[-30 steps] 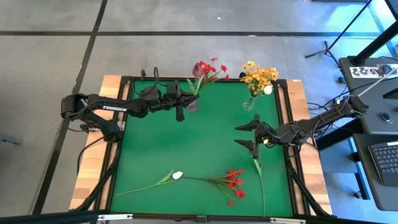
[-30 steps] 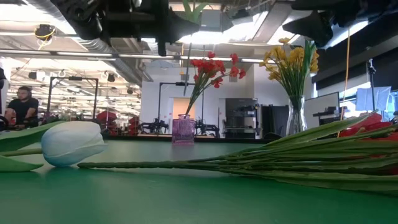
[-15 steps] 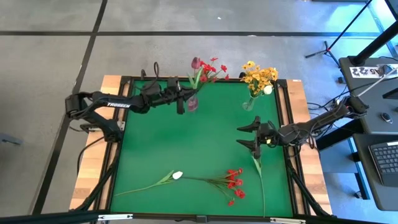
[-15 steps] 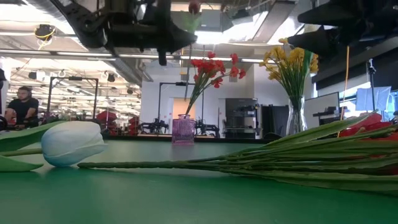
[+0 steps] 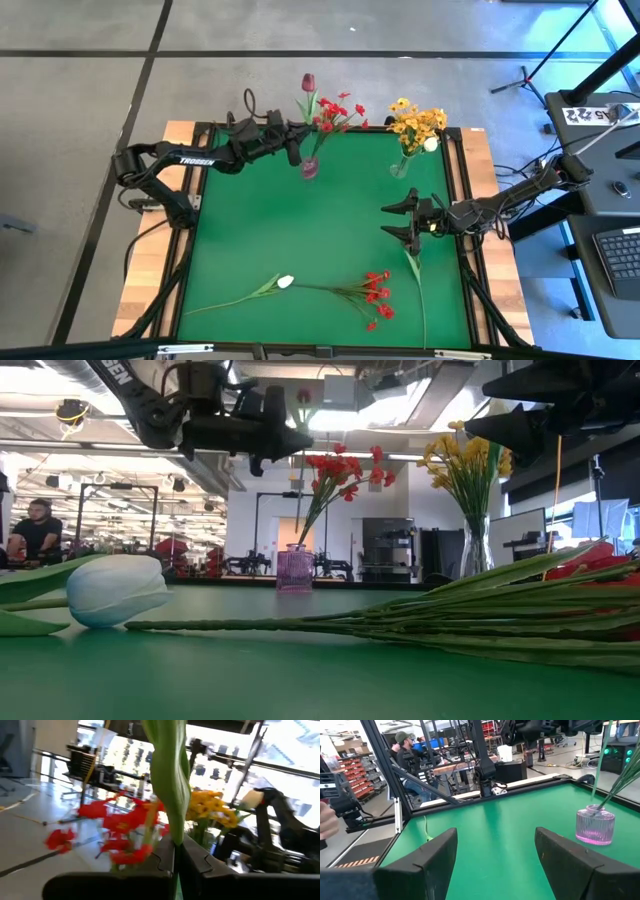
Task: Sort flowers into vase by color
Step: Put the top pink flower into the pink vase
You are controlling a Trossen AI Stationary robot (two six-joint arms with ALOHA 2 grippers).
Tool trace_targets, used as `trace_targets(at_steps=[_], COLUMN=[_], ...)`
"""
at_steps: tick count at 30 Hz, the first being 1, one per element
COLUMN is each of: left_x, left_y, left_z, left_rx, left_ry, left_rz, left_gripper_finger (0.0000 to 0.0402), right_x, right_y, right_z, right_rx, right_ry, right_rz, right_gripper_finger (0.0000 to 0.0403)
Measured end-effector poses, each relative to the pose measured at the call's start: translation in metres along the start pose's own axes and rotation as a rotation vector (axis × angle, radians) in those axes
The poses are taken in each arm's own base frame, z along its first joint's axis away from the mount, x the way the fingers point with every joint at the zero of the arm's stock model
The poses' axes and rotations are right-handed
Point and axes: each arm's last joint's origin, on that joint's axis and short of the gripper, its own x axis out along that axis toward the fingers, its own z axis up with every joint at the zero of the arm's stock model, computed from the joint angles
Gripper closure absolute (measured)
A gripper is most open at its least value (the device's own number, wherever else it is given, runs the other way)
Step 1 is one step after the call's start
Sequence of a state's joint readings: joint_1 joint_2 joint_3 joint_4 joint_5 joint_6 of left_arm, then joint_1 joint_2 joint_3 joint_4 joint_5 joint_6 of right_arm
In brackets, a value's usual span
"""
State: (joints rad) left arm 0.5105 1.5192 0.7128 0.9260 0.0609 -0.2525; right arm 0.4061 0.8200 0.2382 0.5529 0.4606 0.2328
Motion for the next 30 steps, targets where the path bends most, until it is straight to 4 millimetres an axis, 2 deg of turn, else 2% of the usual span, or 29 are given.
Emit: trace_targets(at_steps=[7, 15, 26, 30], left_x=[0.0, 0.006, 0.008, 0.008], left_y=[0.011, 0.019, 0.021, 0.021], left_z=[0.0, -0.02, -0.029, -0.033], left_rx=[0.022, 0.017, -0.007, -0.014], left_ry=[0.008, 0.057, 0.099, 0.132], left_rz=[0.035, 0.052, 0.064, 0.069], left_gripper_finger=[0.0401, 0.0401, 0.0401, 0.0385], right_x=[0.0, 0.0, 0.0, 0.0], right_y=[0.0, 0.0, 0.0, 0.0], right_z=[0.0, 0.0, 0.0, 0.0], right_rx=[-0.008, -0.012, -0.006, -0.008], right_ry=[0.0, 0.0, 0.002, 0.004], right_rz=[-0.001, 0.0, 0.0, -0.001], right_gripper_finger=[0.0139, 0.0139, 0.0139, 0.0139])
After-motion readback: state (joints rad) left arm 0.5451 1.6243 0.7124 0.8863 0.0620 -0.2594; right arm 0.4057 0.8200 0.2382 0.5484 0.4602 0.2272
